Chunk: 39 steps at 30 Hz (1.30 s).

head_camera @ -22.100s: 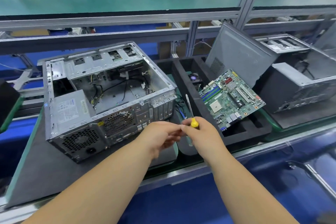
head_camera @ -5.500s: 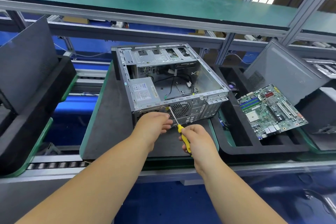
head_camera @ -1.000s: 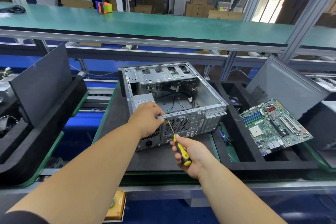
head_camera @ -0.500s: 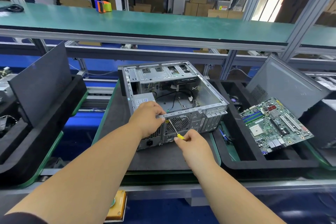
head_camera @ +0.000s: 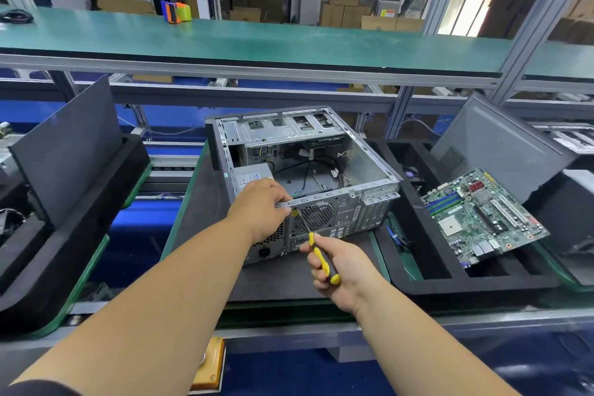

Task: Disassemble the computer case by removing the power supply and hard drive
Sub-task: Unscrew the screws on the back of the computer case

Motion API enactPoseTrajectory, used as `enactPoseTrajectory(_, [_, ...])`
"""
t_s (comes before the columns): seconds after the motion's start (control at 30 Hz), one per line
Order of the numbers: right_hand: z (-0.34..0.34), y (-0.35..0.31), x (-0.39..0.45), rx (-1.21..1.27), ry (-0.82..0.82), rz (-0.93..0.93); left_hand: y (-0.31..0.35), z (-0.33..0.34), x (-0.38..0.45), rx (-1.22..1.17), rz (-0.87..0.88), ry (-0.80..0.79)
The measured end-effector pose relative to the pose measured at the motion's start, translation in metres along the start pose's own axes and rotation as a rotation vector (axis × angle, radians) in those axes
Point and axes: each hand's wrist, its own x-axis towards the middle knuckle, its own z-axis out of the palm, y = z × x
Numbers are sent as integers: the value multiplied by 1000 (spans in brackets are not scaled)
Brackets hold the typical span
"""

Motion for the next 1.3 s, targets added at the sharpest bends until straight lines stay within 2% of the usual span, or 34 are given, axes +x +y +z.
enactPoseTrajectory(0.1, [3, -4, -4, -421, 209, -138, 0, 0, 1, -4, -3, 4])
enactPoseTrajectory(0.2, [0, -3, -9, -1120, 409, -403, -1, 1, 0, 3, 0, 6])
enactPoseTrajectory(0.27, [-1, 1, -9, -1305, 484, -513, -1, 1, 0, 5, 3, 10])
enactPoseTrajectory(0.33, [-2, 3, -5, -1193, 445, -515, -1, 1, 0, 4, 1, 13])
enactPoseTrajectory(0.4, [1, 1, -3, -748, 320, -353, -1, 1, 0, 1, 0, 11])
enactPoseTrajectory(0.47, [1, 0, -3, -227, 141, -63, -1, 1, -1, 2, 0, 13])
enactPoseTrajectory(0.53, [-3, 2, -2, 67, 4, 66, 0, 1, -1, 13, 5, 18])
enactPoseTrajectory(0.6, [-4, 5, -2, 108, -30, 68, 0, 1, -1, 16, 6, 23])
enactPoseTrajectory(0.67, [-3, 8, -2, 41, 4, 45, 0, 1, -1, 16, 8, 27])
enactPoseTrajectory(0.83, [6, 3, -4, -421, 266, -56, 0, 0, -2, 10, 23, 32])
enactPoseTrajectory(1.0, [4, 4, -11, -1379, 536, -397, 1, -1, -2, 20, 26, 23])
enactPoseTrajectory(1.07, [5, 7, -11, -1499, 574, -442, 1, -1, -2, 26, 34, 22])
enactPoseTrajectory(1.1, [5, 7, -9, -1432, 537, -428, 1, -1, -2, 32, 38, 22])
enactPoseTrajectory(1.13, [5, 6, -7, -1247, 469, -389, 0, -1, -2, 36, 39, 23])
enactPoseTrajectory(1.23, [4, 4, -5, -257, 133, -55, 0, 0, -3, 43, 40, 31])
enactPoseTrajectory(1.3, [0, 6, -5, 176, -81, 71, 1, 0, -3, 54, 48, 36])
